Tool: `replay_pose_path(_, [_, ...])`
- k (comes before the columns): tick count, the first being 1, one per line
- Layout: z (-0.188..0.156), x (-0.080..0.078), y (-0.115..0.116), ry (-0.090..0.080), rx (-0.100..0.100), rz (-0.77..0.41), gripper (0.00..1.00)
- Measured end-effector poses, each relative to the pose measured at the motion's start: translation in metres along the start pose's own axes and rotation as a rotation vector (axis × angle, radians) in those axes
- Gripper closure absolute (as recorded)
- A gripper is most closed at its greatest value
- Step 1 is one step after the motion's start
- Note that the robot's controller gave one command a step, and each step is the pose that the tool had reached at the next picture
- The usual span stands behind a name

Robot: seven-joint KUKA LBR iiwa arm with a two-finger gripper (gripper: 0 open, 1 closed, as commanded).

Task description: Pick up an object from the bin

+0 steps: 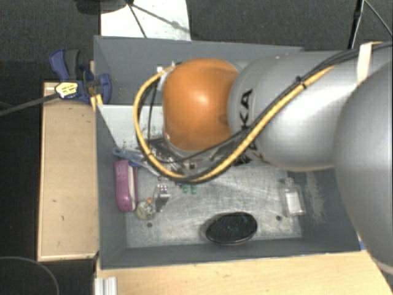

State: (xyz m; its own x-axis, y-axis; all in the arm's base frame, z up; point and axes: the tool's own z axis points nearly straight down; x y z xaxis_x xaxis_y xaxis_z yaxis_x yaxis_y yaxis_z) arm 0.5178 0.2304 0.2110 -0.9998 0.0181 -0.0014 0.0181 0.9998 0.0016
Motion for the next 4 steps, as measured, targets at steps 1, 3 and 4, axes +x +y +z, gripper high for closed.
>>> replay_pose_path(1, [0.028, 0.005, -0.058, 0.003, 0.004, -0.023, 0.0])
replay_pose_path(3, [0.107, 0.016, -0.19, 0.004, 0.002, -0.082, 0.0])
replay_pose_path(4, [0.135, 0.014, -0.2, 0.015, -0.004, -0.105, 0.0])
